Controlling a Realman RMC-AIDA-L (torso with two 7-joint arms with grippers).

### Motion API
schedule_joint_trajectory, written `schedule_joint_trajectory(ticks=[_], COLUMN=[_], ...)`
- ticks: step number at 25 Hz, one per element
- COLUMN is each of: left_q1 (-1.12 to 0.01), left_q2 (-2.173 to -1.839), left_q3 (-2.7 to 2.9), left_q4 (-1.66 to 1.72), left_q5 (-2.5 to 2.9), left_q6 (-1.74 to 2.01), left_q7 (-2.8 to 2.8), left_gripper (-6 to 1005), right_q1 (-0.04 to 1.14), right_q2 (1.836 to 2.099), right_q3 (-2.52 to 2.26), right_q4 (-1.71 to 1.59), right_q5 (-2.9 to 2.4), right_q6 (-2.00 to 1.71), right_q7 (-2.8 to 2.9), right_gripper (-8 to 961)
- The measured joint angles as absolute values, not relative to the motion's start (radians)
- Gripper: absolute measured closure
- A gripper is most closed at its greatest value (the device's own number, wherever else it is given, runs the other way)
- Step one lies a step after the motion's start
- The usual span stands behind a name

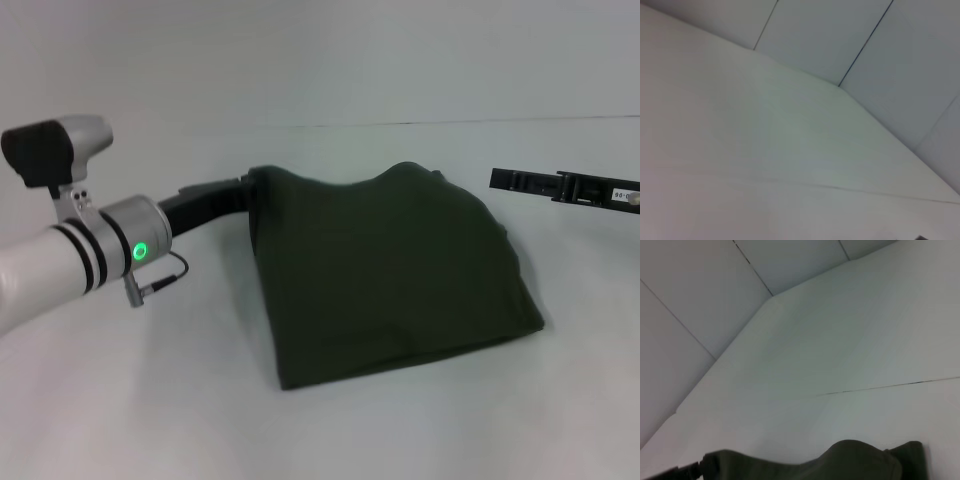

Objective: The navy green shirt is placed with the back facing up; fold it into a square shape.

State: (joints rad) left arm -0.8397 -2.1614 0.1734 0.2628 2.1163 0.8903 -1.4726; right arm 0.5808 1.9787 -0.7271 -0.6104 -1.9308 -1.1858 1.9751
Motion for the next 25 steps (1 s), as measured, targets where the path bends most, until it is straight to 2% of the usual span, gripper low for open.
schedule_joint_trajectory(ticks=[17, 25], left_q1=[-0.953, -0.956], left_q2=[-2.160, -2.163], left_q3=[0.176, 0.176], left_q4=[0.296, 0.295], left_q5=[2.119, 2.117], left_q6=[0.783, 0.767], left_q7=[-1.470, -1.466], left_gripper=[969, 969], right_q1=[0.578, 0.576], right_q2=[2.015, 2.016], right_q3=[-0.721, -0.721], right_q4=[-0.609, -0.609], right_q5=[-1.930, -1.930], right_q6=[-1.152, -1.144], right_q7=[1.932, 1.930], right_gripper=[53, 54])
